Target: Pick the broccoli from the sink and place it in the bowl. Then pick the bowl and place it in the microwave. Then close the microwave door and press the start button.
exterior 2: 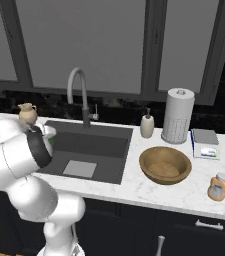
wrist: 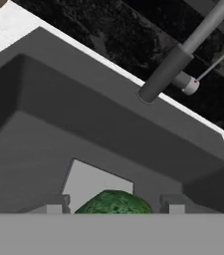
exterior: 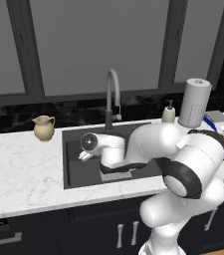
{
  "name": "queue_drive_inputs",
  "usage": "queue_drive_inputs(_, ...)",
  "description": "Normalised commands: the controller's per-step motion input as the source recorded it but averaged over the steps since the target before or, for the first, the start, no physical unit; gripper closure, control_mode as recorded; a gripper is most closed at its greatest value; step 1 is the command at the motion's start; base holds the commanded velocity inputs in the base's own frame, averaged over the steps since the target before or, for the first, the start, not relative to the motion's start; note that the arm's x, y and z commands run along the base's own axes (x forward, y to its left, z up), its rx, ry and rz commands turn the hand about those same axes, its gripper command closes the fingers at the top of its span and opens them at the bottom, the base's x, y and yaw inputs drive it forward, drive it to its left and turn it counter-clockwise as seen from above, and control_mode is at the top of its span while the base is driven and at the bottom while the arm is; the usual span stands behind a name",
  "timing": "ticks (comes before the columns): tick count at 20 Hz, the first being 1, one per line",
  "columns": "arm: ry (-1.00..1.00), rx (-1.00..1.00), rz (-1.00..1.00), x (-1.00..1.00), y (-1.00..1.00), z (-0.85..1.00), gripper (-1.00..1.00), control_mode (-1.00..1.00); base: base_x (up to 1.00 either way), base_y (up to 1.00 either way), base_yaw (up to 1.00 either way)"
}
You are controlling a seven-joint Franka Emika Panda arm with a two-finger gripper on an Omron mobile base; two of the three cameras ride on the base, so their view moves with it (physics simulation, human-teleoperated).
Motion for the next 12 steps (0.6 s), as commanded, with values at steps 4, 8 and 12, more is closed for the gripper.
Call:
queue_drive_inputs(4, 0.0, 0.0, 0.01, -0.59, 0.0, 1.0, 1.0, -1.0, 0.0, 0.0, 0.0)
queue_drive_inputs(8, 0.01, 0.0, 0.0, -0.69, -0.05, 1.0, 1.0, -1.0, 0.0, 0.0, 0.0)
queue_drive_inputs(12, 0.16, -0.02, 0.0, -0.53, -0.31, 0.99, 1.0, -1.0, 0.0, 0.0, 0.0)
